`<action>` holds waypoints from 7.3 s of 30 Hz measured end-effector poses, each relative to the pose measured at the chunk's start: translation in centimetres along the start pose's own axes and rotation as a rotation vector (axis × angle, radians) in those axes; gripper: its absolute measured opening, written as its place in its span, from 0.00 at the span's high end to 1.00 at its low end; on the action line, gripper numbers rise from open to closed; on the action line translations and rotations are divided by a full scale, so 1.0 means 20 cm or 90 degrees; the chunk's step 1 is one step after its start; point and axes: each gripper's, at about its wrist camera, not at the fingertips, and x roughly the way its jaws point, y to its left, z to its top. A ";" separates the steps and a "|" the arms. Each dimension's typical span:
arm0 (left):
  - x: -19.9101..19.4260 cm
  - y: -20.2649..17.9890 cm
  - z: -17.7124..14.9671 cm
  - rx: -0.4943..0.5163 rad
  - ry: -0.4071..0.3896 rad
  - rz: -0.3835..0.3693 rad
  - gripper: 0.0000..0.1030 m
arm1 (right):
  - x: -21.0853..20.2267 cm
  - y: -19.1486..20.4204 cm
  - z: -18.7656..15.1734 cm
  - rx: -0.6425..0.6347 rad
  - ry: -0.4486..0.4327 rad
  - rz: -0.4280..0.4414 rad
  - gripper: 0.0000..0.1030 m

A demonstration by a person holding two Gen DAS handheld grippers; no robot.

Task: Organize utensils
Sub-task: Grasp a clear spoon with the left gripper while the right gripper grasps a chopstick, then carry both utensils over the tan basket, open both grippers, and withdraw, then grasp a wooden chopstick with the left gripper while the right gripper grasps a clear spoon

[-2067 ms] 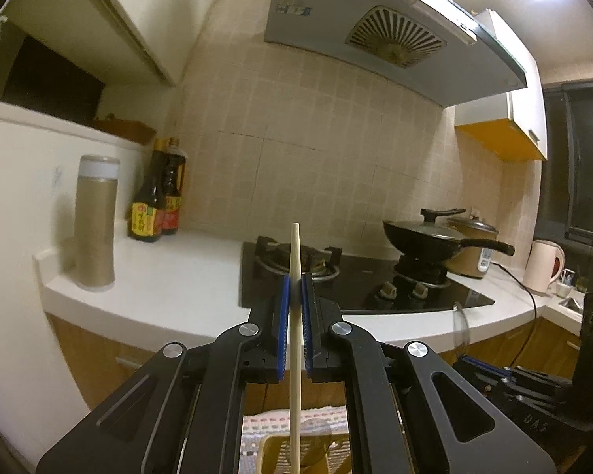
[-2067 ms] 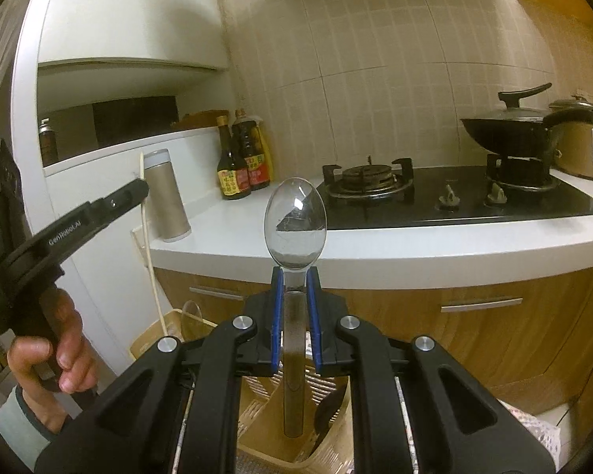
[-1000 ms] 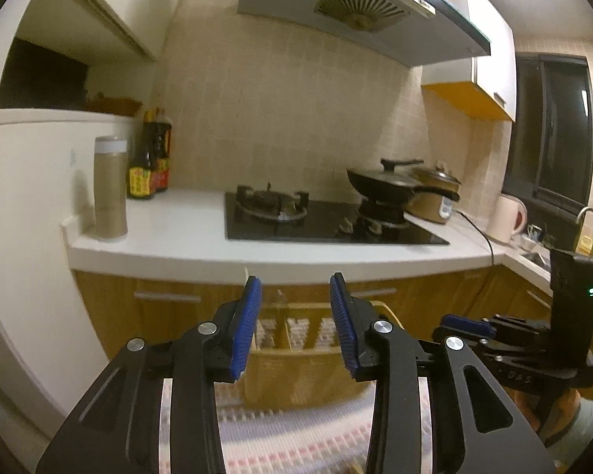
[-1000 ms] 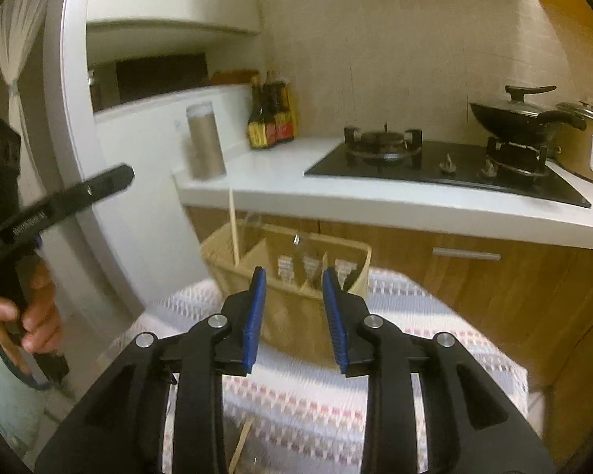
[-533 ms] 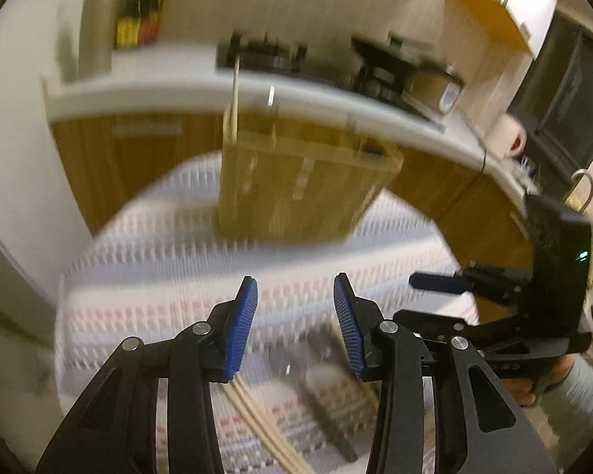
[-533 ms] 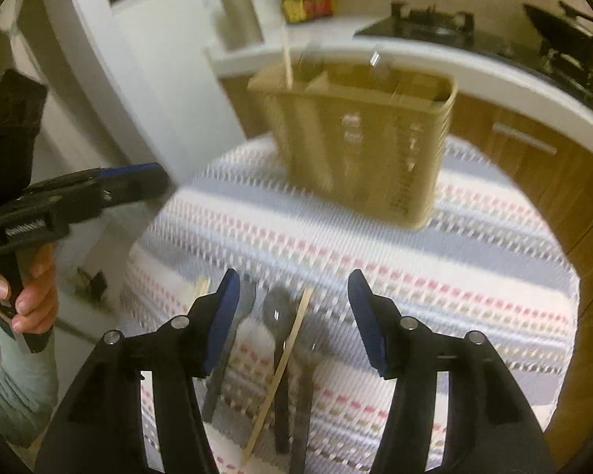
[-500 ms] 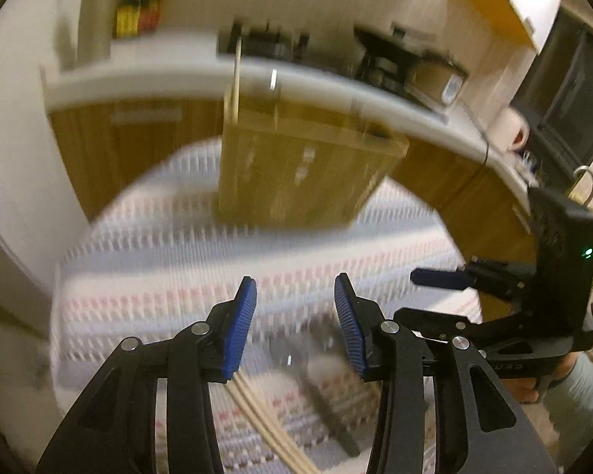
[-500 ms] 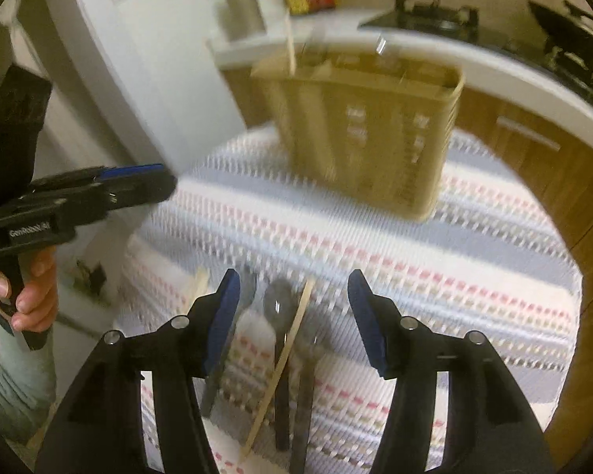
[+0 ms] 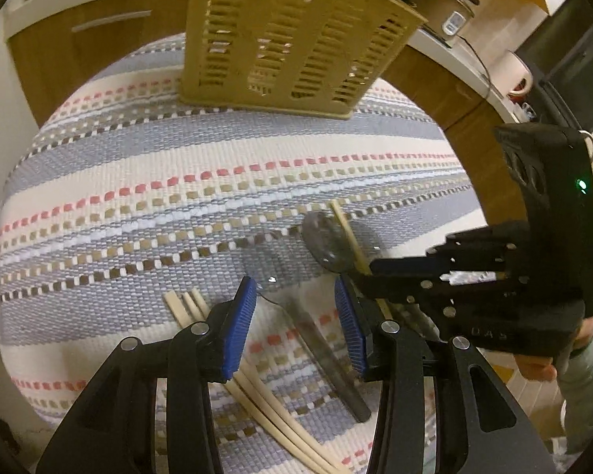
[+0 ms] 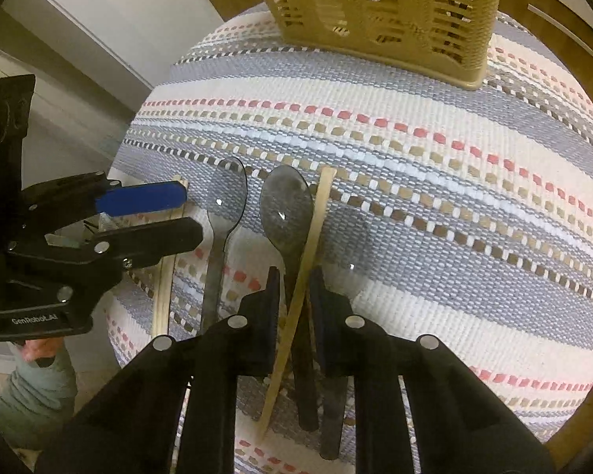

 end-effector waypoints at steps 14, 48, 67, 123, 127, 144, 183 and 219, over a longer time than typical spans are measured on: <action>0.14 -0.14 0.02 0.053 0.026 0.048 0.54 | -0.04 -0.03 -0.01 -0.005 -0.030 0.010 0.96; 0.35 -0.36 0.11 0.104 -0.033 0.168 0.67 | -0.27 -0.21 -0.07 -0.040 -0.122 -0.058 0.96; -0.56 -0.47 0.41 0.097 -0.450 0.123 0.67 | -0.98 -0.04 0.06 -0.120 -0.501 -0.028 0.96; -0.47 -0.40 0.80 0.121 -0.559 0.131 0.55 | -0.95 -0.26 0.24 -0.053 -0.691 -0.108 0.73; -0.58 -0.40 0.72 0.102 -0.554 0.114 0.55 | -1.00 -0.20 0.16 -0.064 -0.678 -0.099 0.73; -0.49 -0.23 0.26 0.059 -0.335 0.187 0.54 | -0.63 -0.05 0.10 -0.062 -0.359 -0.091 0.73; 0.05 0.01 -0.18 0.003 0.009 0.217 0.78 | -0.11 -0.12 -0.08 -0.070 -0.123 -0.113 0.62; 0.14 -0.18 -0.13 0.131 0.090 0.245 0.97 | 0.01 0.10 -0.08 -0.124 0.032 -0.190 0.91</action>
